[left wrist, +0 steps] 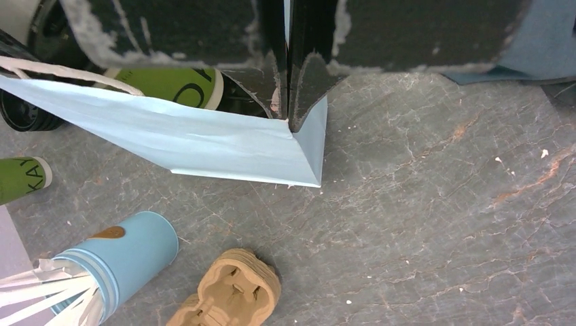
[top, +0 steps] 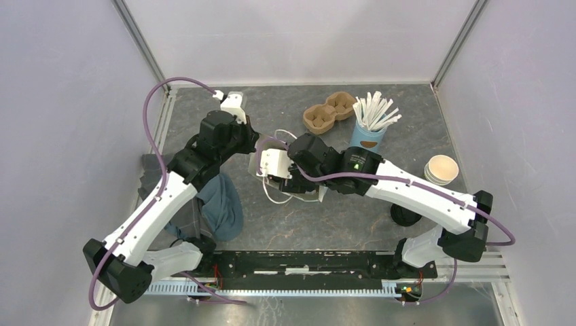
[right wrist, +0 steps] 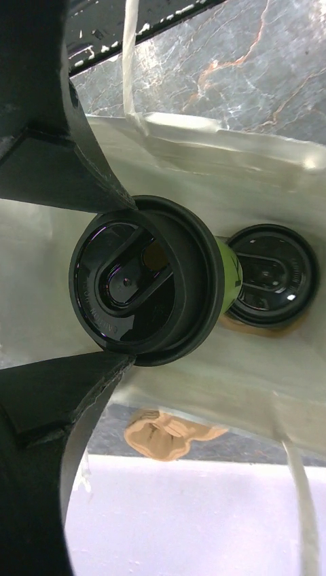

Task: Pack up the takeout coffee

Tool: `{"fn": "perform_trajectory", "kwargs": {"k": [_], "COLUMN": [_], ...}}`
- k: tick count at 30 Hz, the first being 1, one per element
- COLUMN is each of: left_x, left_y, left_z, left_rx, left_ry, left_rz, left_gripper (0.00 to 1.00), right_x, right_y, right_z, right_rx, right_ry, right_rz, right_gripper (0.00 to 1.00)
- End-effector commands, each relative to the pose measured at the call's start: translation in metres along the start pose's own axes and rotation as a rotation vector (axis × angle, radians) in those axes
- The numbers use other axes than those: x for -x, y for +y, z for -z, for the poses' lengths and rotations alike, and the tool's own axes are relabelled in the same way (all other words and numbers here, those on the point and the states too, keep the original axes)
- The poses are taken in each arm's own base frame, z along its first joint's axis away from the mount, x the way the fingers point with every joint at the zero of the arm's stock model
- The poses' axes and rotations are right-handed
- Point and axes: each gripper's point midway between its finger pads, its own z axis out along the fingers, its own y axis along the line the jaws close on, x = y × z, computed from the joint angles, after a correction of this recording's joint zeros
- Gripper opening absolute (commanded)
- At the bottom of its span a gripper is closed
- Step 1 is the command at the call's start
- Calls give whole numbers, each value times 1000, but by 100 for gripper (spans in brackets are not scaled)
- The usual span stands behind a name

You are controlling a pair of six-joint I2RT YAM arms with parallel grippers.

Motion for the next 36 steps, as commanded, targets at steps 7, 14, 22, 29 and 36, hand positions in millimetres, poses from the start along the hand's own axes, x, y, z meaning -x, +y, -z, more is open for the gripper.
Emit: {"fn": "perform_trajectory", "kwargs": {"k": [7, 14, 22, 29, 36], "left_x": [26, 20, 13, 12, 10], "left_y": [-3, -2, -4, -5, -7], "left_z": [20, 29, 27, 25, 23], "left_rx": [-10, -15, -20, -18, -16], "left_ry": [-127, -134, -115, -111, -104], "left_rz": [19, 28, 35, 41, 35], "left_gripper": [2, 2, 2, 2, 2], "right_x": [-2, -11, 18, 4, -6], "right_y": [-8, -10, -16, -8, -4], "right_z": [-7, -6, 13, 14, 17], "right_rx": [-102, -121, -102, -78, -63], "right_ry": [-40, 0, -77, 4, 56], "right_rz": [-64, -59, -111, -47, -14], "right_gripper": [27, 26, 26, 25, 24]}}
